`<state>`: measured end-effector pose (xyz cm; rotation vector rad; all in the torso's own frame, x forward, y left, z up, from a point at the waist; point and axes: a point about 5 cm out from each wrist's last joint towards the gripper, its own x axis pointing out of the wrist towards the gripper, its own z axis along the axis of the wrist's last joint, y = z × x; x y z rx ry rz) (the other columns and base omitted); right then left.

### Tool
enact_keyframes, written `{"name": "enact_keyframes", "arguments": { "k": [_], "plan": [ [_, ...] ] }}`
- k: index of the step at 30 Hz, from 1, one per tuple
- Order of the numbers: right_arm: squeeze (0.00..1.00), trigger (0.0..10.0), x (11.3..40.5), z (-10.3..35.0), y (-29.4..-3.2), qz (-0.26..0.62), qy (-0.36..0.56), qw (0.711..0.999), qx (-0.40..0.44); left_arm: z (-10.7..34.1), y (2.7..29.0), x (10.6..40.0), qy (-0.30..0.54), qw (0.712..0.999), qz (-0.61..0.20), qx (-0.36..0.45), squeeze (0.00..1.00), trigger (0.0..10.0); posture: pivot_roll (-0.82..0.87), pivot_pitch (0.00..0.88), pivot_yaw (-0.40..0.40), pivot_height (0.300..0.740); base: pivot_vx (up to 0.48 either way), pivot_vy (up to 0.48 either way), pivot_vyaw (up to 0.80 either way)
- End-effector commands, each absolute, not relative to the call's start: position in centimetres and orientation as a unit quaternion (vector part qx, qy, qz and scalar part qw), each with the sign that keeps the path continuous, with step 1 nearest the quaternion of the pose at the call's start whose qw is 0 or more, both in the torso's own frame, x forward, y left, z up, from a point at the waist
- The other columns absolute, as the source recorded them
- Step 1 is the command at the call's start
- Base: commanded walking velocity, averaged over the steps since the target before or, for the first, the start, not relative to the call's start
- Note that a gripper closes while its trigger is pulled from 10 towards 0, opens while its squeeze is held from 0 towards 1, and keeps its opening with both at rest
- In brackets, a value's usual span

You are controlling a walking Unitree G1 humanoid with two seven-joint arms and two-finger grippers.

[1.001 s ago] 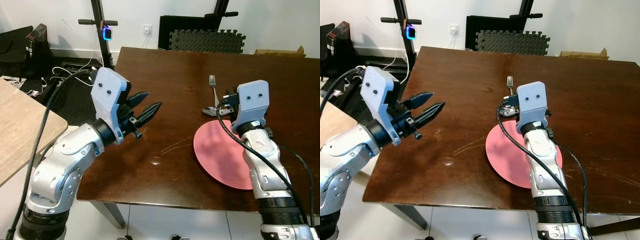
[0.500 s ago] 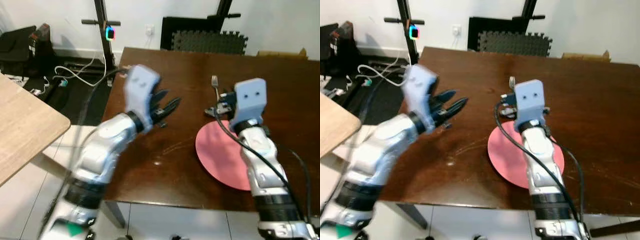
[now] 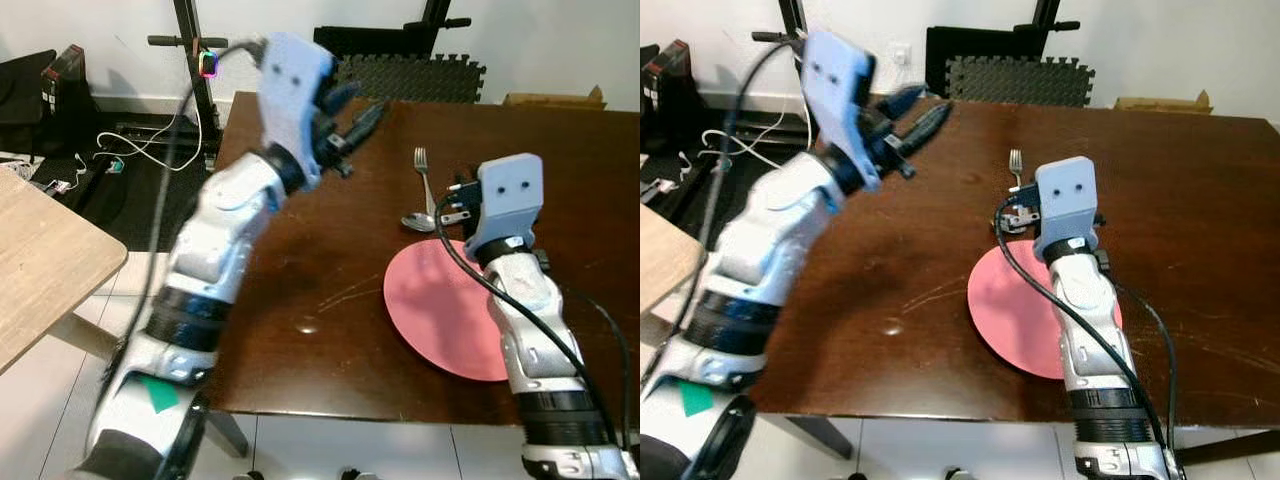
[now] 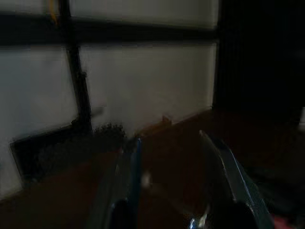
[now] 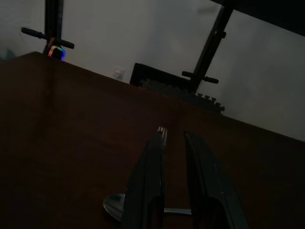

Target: Setting the table

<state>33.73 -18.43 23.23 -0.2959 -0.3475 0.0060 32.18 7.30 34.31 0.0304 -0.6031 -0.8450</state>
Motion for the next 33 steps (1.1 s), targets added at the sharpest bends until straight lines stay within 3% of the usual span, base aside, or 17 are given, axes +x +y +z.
{"name": "enact_keyframes", "arguments": {
  "k": [1, 3, 4, 5, 8, 11, 14, 17, 18, 23, 24, 25, 26, 27, 33],
  "plan": [
    [0.00, 10.0, 33.7, 23.1, -18.8, -0.002, -0.170, 0.975, -0.146, 36.1, 8.8, 30.1, -0.332, 0.847, -0.415, 0.018, 0.00, 10.0, 0.03, 0.102, 0.042, 0.740, 0.000, 0.000, 0.00],
    [0.00, 10.0, 33.8, 23.1, -18.6, 0.000, -0.170, 0.975, -0.146, 35.2, 9.4, 30.1, -0.314, 0.857, -0.406, 0.045, 0.00, 10.0, 0.03, 0.102, 0.042, 0.740, 0.000, 0.000, 0.00],
    [0.00, 10.0, 33.9, 22.8, -18.3, 0.004, -0.168, 0.975, -0.143, 30.1, 10.2, 30.4, -0.212, 0.884, -0.403, 0.101, 0.00, 10.0, 0.05, 0.101, 0.041, 0.740, 0.000, 0.000, 0.00],
    [0.00, 10.0, 33.9, 22.8, -18.3, 0.004, -0.168, 0.975, -0.143, 30.1, 10.2, 30.4, -0.212, 0.884, -0.403, 0.101, 0.00, 10.0, 0.05, 0.101, 0.041, 0.740, 0.000, 0.000, 0.00],
    [0.00, 10.0, 33.9, 22.3, -18.2, 0.007, -0.160, 0.977, -0.141, 22.8, 11.0, 31.1, -0.079, 0.912, -0.368, 0.165, 0.00, 10.0, 0.05, 0.102, 0.039, 0.740, 0.000, 0.000, 0.00],
    [0.00, 10.0, 33.9, 22.0, -18.3, 0.006, -0.155, 0.978, -0.142, 20.8, 11.1, 31.7, -0.029, 0.932, -0.337, 0.129, 0.00, 10.0, 0.05, 0.105, 0.036, 0.740, 0.000, 0.000, 0.00],
    [0.00, 10.0, 33.8, 22.1, -18.6, 0.003, -0.154, 0.978, -0.143, 22.0, 9.9, 31.7, -0.056, 0.934, -0.347, 0.062, 0.00, 10.0, 0.03, 0.103, 0.038, 0.740, 0.000, 0.000, 0.00],
    [0.00, 10.0, 33.7, 22.3, -18.7, 0.001, -0.157, 0.977, -0.144, 23.4, 9.8, 31.9, -0.081, 0.935, -0.341, 0.048, 0.00, 10.0, 0.03, 0.102, 0.039, 0.740, 0.000, 0.000, 0.00],
    [0.00, 10.0, 33.7, 22.4, -18.8, -0.002, -0.159, 0.977, -0.144, 25.8, 9.8, 32.2, -0.141, 0.935, -0.326, 0.028, 0.00, 10.0, 0.03, 0.097, 0.040, 0.740, 0.000, 0.000, 0.00],
    [0.00, 10.0, 33.7, 22.5, -18.7, -0.002, -0.163, 0.976, -0.144, 29.0, 9.6, 31.9, -0.206, 0.920, -0.332, -0.015, 0.00, 9.9, 0.03, 0.094, 0.041, 0.740, 0.000, 0.000, 0.00],
    [0.00, 10.0, 33.8, 22.5, -18.7, -0.002, -0.163, 0.976, -0.143, 29.5, 9.4, 31.6, -0.215, 0.914, -0.343, -0.023, 0.00, 5.8, 0.03, 0.093, 0.042, 0.740, 0.000, 0.000, 0.00],
    [0.00, 10.0, 33.8, 22.5, -18.7, -0.002, -0.163, 0.976, -0.143, 29.5, 9.4, 31.6, -0.215, 0.914, -0.343, -0.023, 0.00, 5.8, 0.03, 0.093, 0.042, 0.740, 0.000, 0.000, 0.00],
    [0.00, 10.0, 33.8, 22.5, -18.6, -0.002, -0.164, 0.976, -0.143, 29.8, 9.4, 31.5, -0.221, 0.910, -0.350, -0.027, 0.00, 4.0, 0.03, 0.093, 0.042, 0.740, 0.000, 0.000, 0.00],
    [0.00, 10.0, 33.8, 22.5, -18.6, -0.002, -0.164, 0.976, -0.142, 30.0, 9.3, 31.3, -0.225, 0.906, -0.357, -0.036, 0.00, 0.0, 0.03, 0.093, 0.043, 0.740, 0.000, 0.000, 0.00],
    [0.00, 10.0, 33.8, 22.5, -18.5, -0.001, -0.165, 0.976, -0.140, 30.3, 9.4, 31.1, -0.232, 0.903, -0.360, -0.039, 0.00, 0.0, 0.03, 0.092, 0.044, 0.740, 0.000, 0.000, 0.00]
  ]
}}
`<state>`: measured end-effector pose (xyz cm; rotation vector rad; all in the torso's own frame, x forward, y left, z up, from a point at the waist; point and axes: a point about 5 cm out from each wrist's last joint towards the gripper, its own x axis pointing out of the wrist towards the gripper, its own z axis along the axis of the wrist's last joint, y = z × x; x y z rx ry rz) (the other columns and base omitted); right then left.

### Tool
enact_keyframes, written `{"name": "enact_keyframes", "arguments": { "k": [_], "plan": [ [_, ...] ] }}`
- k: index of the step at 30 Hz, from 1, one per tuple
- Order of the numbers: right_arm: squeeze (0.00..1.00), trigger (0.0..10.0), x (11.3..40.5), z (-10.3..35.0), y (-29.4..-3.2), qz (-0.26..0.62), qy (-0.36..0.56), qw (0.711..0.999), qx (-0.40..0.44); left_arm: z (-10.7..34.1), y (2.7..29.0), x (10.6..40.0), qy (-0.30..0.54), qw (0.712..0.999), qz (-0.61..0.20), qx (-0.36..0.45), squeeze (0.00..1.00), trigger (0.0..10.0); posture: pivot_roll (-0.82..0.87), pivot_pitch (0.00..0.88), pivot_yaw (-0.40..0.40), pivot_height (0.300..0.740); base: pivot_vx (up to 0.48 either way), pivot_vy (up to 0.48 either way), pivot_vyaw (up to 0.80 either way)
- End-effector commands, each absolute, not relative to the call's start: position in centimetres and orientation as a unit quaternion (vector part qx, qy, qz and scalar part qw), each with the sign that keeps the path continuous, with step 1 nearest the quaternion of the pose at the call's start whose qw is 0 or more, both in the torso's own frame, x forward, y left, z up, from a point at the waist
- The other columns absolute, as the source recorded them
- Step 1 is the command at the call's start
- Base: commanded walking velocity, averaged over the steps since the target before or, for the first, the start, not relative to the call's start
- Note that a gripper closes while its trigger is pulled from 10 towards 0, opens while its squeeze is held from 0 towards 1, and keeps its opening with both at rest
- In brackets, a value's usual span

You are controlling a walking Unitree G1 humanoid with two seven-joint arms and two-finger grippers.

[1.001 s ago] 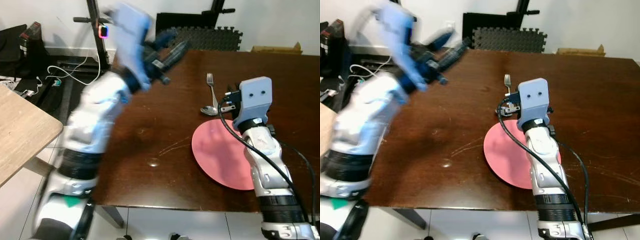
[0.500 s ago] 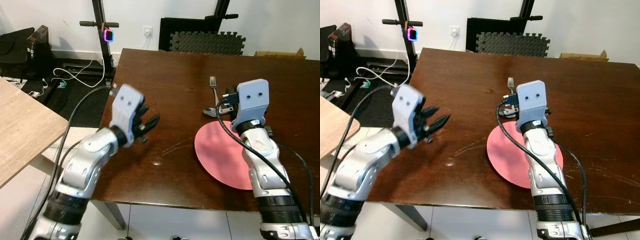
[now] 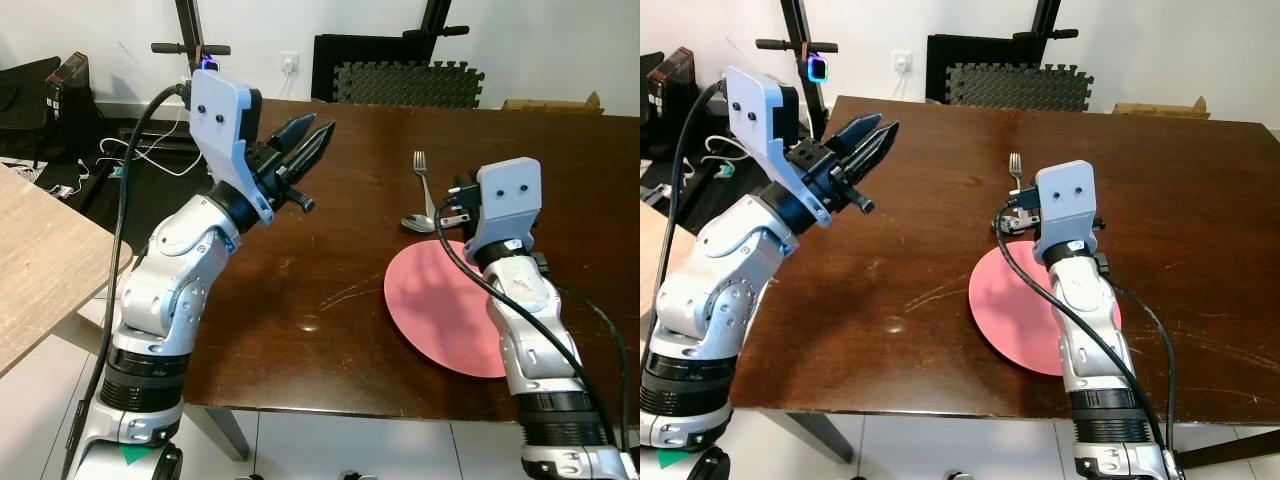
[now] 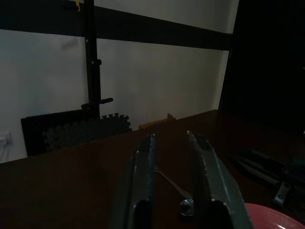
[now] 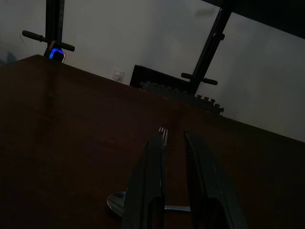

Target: Setting the table

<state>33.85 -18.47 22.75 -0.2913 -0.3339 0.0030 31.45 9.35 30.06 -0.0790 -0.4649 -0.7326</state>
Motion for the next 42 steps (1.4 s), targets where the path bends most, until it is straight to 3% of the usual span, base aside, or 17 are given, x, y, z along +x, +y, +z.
{"name": "enact_keyframes", "arguments": {
  "k": [1, 2, 3, 4, 5, 21, 24, 25, 26, 28, 29, 31, 33, 42],
  "plan": [
    [0.00, 10.0, 33.8, 22.5, -18.5, -0.002, -0.165, 0.976, -0.140, 30.4, 9.4, 31.1, -0.232, 0.903, -0.359, -0.036, 0.00, 0.0, 0.04, 0.092, 0.045, 0.740, 0.000, 0.000, 0.00],
    [0.00, 10.0, 33.8, 22.5, -18.5, -0.002, -0.165, 0.976, -0.140, 30.4, 9.4, 31.1, -0.232, 0.903, -0.359, -0.036, 0.00, 0.0, 0.04, 0.092, 0.045, 0.740, 0.000, 0.000, 0.00],
    [0.00, 10.0, 33.8, 22.5, -18.5, -0.002, -0.165, 0.976, -0.140, 30.5, 9.3, 31.1, -0.232, 0.902, -0.361, -0.039, 0.11, 0.0, 0.04, 0.092, 0.045, 0.740, 0.000, 0.000, 0.00],
    [0.00, 10.0, 33.8, 22.5, -18.5, -0.002, -0.165, 0.976, -0.140, 30.5, 9.3, 31.1, -0.231, 0.902, -0.363, -0.041, 1.00, 9.5, 0.04, 0.092, 0.045, 0.740, 0.000, 0.000, 0.00],
    [0.00, 10.0, 33.8, 22.5, -18.5, -0.002, -0.165, 0.976, -0.140, 30.7, 9.2, 31.1, -0.233, 0.899, -0.367, -0.051, 1.00, 10.0, 0.04, 0.093, 0.044, 0.740, 0.000, 0.000, 0.00],
    [0.00, 10.0, 33.8, 22.6, -18.5, -0.001, -0.165, 0.976, -0.140, 30.9, 8.8, 30.4, -0.233, 0.884, -0.401, -0.050, 1.00, 10.0, 0.04, 0.094, 0.045, 0.740, 0.000, 0.000, 0.00],
    [0.00, 10.0, 33.8, 22.5, -18.5, -0.001, -0.165, 0.976, -0.140, 30.4, 8.8, 30.5, -0.216, 0.886, -0.407, -0.053, 1.00, 10.0, 0.04, 0.093, 0.044, 0.740, 0.000, 0.000, 0.00],
    [0.00, 10.0, 33.8, 22.4, -18.5, 0.000, -0.163, 0.977, -0.141, 29.3, 8.8, 30.8, -0.173, 0.892, -0.415, -0.048, 1.00, 10.0, 0.04, 0.093, 0.044, 0.740, 0.000, 0.000, 0.00],
    [0.00, 10.0, 33.8, 22.2, -18.5, 0.001, -0.160, 0.977, -0.141, 26.5, 9.1, 31.2, -0.099, 0.902, -0.419, -0.004, 0.00, 10.0, 0.04, 0.093, 0.047, 0.740, 0.000, 0.000, 0.00],
    [0.00, 10.0, 33.7, 21.9, -18.6, 0.002, -0.155, 0.977, -0.145, 22.2, 10.1, 31.5, 0.015, 0.908, -0.417, 0.026, 0.00, 10.0, 0.03, 0.093, 0.047, 0.740, 0.000, 0.000, 0.00],
    [0.00, 10.0, 33.7, 21.9, -18.6, 0.002, -0.155, 0.977, -0.145, 22.2, 10.1, 31.5, 0.015, 0.908, -0.417, 0.026, 0.00, 10.0, 0.03, 0.093, 0.047, 0.740, 0.000, 0.000, 0.00],
    [0.00, 10.0, 33.6, 21.7, -19.0, -0.003, -0.150, 0.978, -0.148, 20.1, 10.7, 31.4, 0.077, 0.907, -0.413, -0.039, 0.00, 10.0, 0.04, 0.094, 0.047, 0.740, 0.000, 0.000, 0.00],
    [0.00, 10.0, 33.6, 21.7, -19.4, -0.008, -0.149, 0.977, -0.152, 19.5, 10.6, 31.2, 0.101, 0.892, -0.431, -0.093, 0.00, 10.0, 0.04, 0.097, 0.046, 0.740, 0.000, 0.000, 0.00],
    [0.00, 10.0, 33.6, 22.1, -19.6, -0.014, -0.154, 0.976, -0.156, 17.2, 7.9, 31.9, 0.189, 0.857, -0.452, -0.158, 0.00, 10.0, 0.03, 0.099, 0.058, 0.740, 0.000, 0.000, 0.00]
  ]
}}
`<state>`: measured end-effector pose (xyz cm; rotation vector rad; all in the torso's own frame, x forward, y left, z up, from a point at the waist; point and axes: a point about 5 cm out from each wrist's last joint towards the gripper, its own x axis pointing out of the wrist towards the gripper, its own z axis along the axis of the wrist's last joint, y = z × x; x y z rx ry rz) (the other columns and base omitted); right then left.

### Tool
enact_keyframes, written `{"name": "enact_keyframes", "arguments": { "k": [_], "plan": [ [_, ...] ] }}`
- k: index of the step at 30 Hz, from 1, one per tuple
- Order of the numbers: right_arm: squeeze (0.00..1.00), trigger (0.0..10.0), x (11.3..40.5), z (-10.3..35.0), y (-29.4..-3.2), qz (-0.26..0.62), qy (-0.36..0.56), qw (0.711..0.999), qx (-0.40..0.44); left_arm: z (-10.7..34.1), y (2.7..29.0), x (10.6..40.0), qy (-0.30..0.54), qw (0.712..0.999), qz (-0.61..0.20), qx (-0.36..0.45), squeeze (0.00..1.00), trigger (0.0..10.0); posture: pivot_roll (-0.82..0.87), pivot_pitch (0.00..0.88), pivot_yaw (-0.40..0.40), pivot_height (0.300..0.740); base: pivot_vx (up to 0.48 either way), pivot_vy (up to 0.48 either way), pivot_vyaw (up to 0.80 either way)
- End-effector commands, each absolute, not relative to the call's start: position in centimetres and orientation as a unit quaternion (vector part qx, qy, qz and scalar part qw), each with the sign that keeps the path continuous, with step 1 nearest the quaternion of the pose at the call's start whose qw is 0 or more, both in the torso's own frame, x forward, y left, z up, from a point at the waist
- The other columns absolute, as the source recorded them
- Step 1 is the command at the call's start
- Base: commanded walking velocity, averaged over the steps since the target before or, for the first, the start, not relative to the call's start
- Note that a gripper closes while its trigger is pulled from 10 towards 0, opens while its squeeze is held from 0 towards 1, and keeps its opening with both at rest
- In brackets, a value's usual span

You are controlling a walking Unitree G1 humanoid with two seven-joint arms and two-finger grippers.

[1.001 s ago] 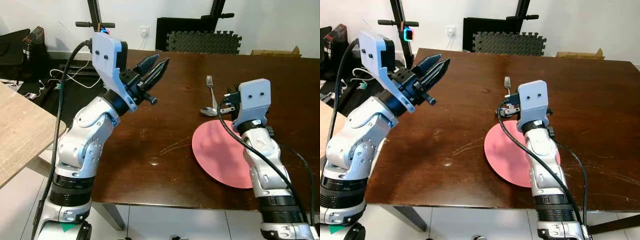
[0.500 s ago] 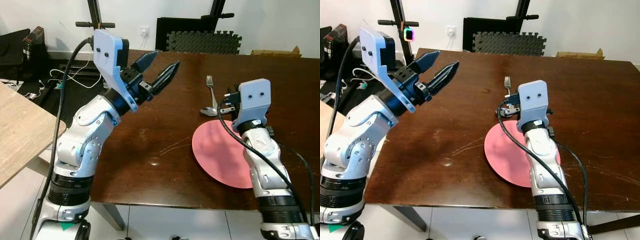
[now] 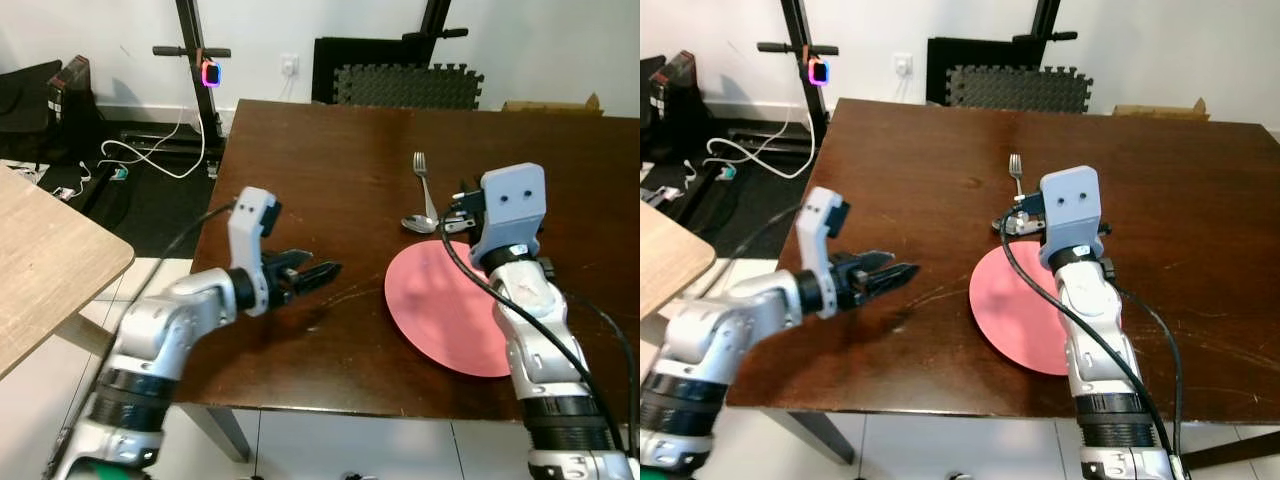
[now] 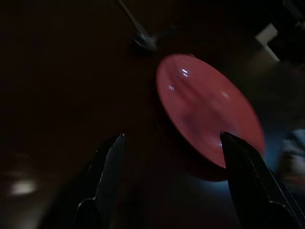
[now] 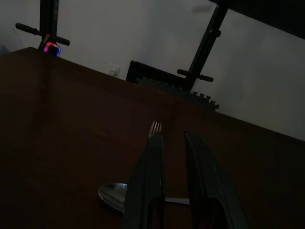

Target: Setting the table

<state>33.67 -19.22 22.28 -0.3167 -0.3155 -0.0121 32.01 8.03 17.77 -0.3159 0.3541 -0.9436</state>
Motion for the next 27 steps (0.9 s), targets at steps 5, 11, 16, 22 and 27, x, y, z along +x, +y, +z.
{"name": "enact_keyframes", "arguments": {
  "k": [5, 11, 16, 22, 27],
  "plan": [
    [0.00, 10.0, 33.5, 22.4, -19.4, -0.014, -0.160, 0.975, -0.154, 14.9, 6.3, 32.6, 0.259, 0.840, -0.430, -0.207, 0.00, 10.0, 0.01, 0.114, 0.071, 0.740, 0.000, 0.000, 0.00],
    [0.00, 10.0, 33.3, 23.0, -19.4, -0.016, -0.168, 0.974, -0.154, 14.5, 3.9, 33.6, 0.275, 0.826, -0.416, -0.264, 0.00, 10.0, 0.00, 0.137, 0.084, 0.740, 0.000, 0.000, 0.00],
    [0.00, 10.0, 33.3, 23.0, -19.4, -0.016, -0.169, 0.973, -0.154, 14.2, 3.0, 33.4, 0.287, 0.817, -0.423, -0.268, 0.00, 10.0, 0.00, 0.147, 0.082, 0.740, 0.000, 0.000, 0.00],
    [0.00, 10.0, 33.3, 22.6, -19.9, -0.032, -0.153, 0.973, -0.167, 13.5, -0.4, 31.8, 0.319, 0.775, -0.469, -0.279, 0.00, 10.0, 0.00, 0.159, 0.089, 0.740, 0.000, 0.000, 0.00],
    [0.00, 10.0, 33.3, 22.4, -19.9, -0.030, -0.150, 0.974, -0.167, 13.2, -1.4, 31.6, 0.325, 0.769, -0.472, -0.281, 0.00, 10.0, 0.00, 0.161, 0.092, 0.740, 0.000, 0.000, 0.00]
  ]
}}
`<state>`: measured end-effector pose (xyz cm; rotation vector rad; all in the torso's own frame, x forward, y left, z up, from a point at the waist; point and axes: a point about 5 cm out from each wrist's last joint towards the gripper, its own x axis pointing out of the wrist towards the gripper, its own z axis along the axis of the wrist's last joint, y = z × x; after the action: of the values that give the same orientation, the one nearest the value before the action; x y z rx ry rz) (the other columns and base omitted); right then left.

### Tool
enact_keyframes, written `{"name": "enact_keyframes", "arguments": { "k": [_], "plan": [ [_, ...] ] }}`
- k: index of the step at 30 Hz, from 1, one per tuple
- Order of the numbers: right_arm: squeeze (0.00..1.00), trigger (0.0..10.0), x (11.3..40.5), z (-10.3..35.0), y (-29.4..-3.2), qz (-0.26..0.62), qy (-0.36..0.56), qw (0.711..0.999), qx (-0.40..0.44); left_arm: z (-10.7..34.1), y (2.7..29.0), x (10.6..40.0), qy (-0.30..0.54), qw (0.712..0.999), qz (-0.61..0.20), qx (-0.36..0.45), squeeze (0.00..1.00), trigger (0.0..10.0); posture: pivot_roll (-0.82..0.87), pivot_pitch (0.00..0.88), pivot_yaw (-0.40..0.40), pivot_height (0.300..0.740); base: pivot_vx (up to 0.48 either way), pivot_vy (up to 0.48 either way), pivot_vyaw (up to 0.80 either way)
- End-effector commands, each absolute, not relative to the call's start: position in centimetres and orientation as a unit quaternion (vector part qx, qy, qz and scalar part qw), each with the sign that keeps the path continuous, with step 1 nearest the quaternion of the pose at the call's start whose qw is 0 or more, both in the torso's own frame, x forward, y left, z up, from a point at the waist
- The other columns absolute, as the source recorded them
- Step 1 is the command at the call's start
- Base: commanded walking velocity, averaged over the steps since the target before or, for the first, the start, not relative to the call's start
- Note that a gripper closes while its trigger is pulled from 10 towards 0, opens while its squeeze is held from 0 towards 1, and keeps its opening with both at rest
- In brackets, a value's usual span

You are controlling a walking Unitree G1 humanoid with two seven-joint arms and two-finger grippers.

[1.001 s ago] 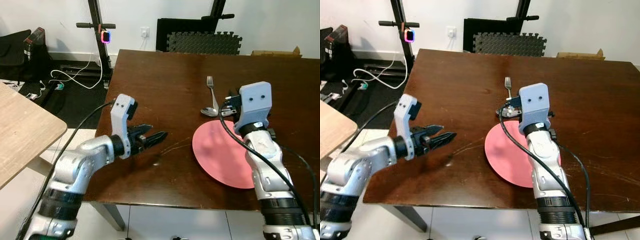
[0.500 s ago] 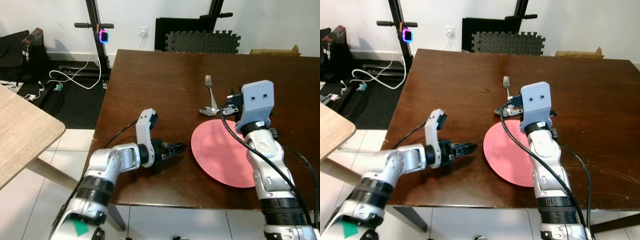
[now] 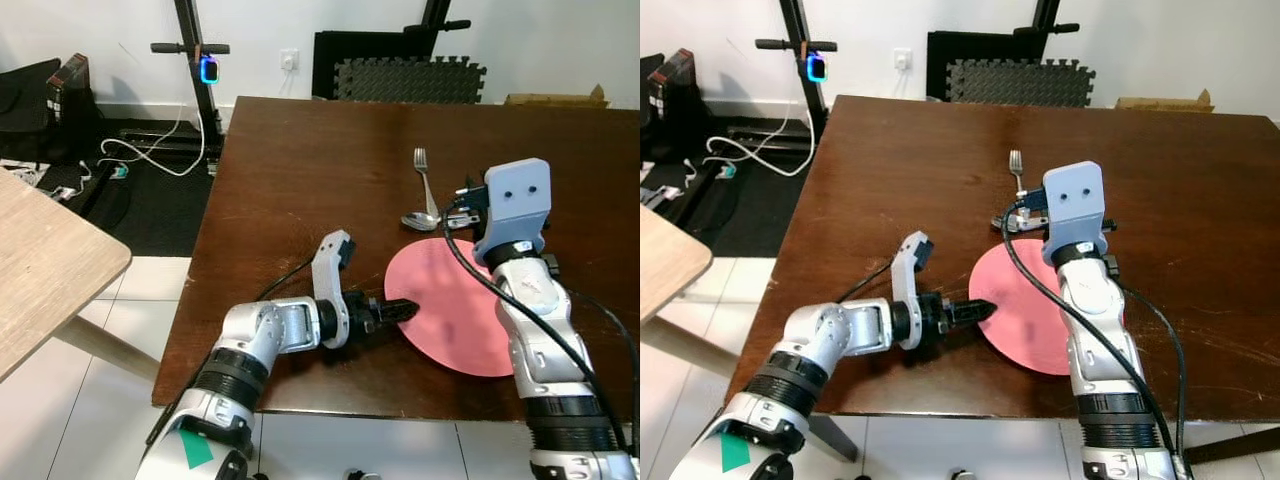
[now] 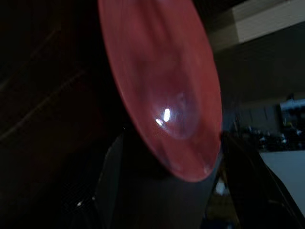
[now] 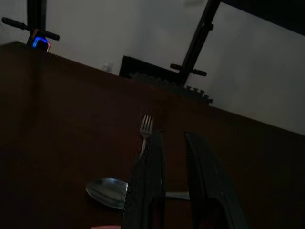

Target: Setting the table

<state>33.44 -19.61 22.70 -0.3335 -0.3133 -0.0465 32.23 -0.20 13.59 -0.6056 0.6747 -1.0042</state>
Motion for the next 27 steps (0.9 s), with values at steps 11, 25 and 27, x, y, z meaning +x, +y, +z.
{"name": "enact_keyframes", "arguments": {
  "k": [11, 25, 27],
  "plan": [
    [0.00, 10.0, 33.2, 22.7, -19.4, -0.023, -0.156, 0.974, -0.162, 12.0, -0.9, 32.7, 0.329, 0.804, -0.401, -0.289, 0.00, 0.0, -0.01, 0.161, 0.087, 0.740, 0.000, 0.000, 0.00],
    [0.00, 10.0, 33.5, 22.9, -19.1, -0.018, -0.159, 0.974, -0.158, 12.8, -0.4, 32.9, 0.302, 0.787, -0.422, -0.334, 0.00, 0.0, 0.00, 0.156, 0.080, 0.740, 0.000, 0.000, 0.00],
    [0.00, 10.0, 33.5, 23.0, -19.1, -0.019, -0.160, 0.974, -0.157, 13.1, -0.4, 32.9, 0.296, 0.783, -0.426, -0.343, 0.00, 0.0, 0.00, 0.154, 0.080, 0.740, 0.000, 0.000, 0.00]
  ]
}}
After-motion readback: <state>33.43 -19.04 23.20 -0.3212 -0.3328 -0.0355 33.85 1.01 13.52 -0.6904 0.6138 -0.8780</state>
